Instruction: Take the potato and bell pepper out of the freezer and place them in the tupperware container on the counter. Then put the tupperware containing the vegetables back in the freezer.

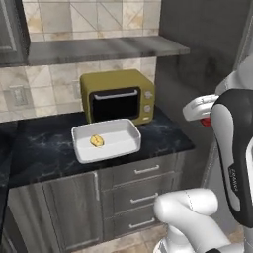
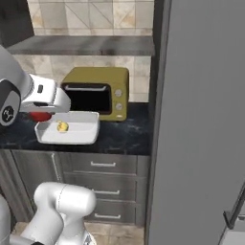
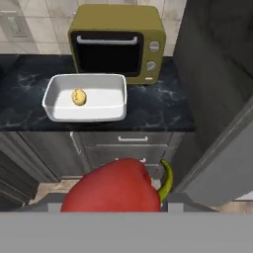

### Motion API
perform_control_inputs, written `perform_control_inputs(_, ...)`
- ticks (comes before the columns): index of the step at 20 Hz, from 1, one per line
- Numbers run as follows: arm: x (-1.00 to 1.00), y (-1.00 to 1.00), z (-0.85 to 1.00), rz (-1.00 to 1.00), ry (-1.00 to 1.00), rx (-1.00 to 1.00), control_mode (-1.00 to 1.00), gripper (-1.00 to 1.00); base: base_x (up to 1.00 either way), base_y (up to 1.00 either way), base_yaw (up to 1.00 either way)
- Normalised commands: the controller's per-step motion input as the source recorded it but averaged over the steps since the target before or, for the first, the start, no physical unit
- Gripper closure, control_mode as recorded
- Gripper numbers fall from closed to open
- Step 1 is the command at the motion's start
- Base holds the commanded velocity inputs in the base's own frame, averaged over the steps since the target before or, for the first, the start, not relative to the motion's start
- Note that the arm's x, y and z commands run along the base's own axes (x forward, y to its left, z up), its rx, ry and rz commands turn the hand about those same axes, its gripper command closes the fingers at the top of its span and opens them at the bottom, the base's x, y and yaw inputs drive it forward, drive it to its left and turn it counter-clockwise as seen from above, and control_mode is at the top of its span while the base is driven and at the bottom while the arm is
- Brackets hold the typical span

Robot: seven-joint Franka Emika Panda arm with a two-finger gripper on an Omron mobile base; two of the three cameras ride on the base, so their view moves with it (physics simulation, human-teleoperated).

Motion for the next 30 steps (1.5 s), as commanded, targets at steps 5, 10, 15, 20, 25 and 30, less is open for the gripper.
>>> perform_control_inputs(5,0.0,0.0,0.0,0.0,0.0,0.0,1.0,1.0,0.48,0.99,-0.09)
perform_control_inputs(10,0.0,0.0,0.0,0.0,0.0,0.0,1.0,1.0,0.28,0.75,0.0)
perform_control_inputs(15,0.0,0.0,0.0,0.0,0.0,0.0,1.0,1.0,0.56,0.24,0.0)
perform_control_inputs(20,0.0,0.0,0.0,0.0,0.0,0.0,1.0,1.0,0.76,0.03,0.0)
perform_control_inputs(25,0.0,-0.02,-0.1,0.0,0.03,0.0,-1.0,1.0,0.14,0.0,0.0)
perform_control_inputs(30,0.05,-0.2,-0.45,0.0,0.03,0.02,-1.0,1.0,0.0,0.0,0.0)
